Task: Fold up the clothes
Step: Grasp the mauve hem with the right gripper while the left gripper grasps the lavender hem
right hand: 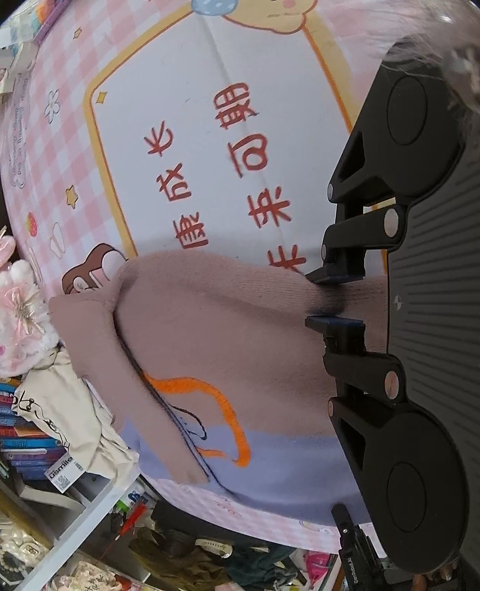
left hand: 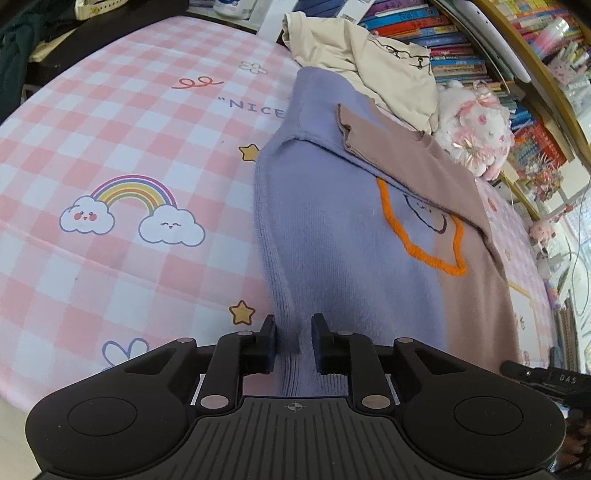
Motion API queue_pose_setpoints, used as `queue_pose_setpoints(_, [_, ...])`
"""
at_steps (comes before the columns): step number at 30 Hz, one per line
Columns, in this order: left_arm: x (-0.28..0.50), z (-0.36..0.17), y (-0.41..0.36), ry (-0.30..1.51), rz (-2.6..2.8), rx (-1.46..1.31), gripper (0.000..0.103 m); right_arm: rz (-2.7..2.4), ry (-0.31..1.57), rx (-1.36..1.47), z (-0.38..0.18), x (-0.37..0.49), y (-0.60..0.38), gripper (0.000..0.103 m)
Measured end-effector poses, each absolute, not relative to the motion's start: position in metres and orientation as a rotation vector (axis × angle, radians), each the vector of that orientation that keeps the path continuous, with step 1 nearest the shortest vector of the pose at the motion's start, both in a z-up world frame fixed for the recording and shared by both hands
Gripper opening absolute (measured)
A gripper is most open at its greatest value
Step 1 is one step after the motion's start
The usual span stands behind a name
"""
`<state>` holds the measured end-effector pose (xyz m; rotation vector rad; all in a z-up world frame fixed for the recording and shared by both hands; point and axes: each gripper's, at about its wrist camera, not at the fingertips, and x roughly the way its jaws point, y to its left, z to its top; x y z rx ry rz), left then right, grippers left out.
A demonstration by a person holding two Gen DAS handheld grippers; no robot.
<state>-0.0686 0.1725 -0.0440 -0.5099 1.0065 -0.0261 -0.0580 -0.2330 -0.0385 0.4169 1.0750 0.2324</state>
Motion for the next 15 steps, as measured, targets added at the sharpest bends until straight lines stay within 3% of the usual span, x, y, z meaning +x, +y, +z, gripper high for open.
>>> queue_pose_setpoints(5, [-0.065, -0.045, 0.174, 1.005, -0.033, -0.520, 0.019, 0.242, 1.068, 0.398, -0.038, -0.054, -0.228, 0.018])
queue_pose_setpoints(9, [-0.065, -0.045, 0.172, 1.013, -0.051, -0.472, 0.005, 0.239, 1.083, 0.395, -0.039, -0.055, -0.230, 0.012])
queue_pose_setpoints(15, [-0.073, -0.040, 0.177, 1.030, -0.121, -0.476, 0.005, 0.233, 1.083, 0.444, -0.032, -0.066, -0.237, 0.012])
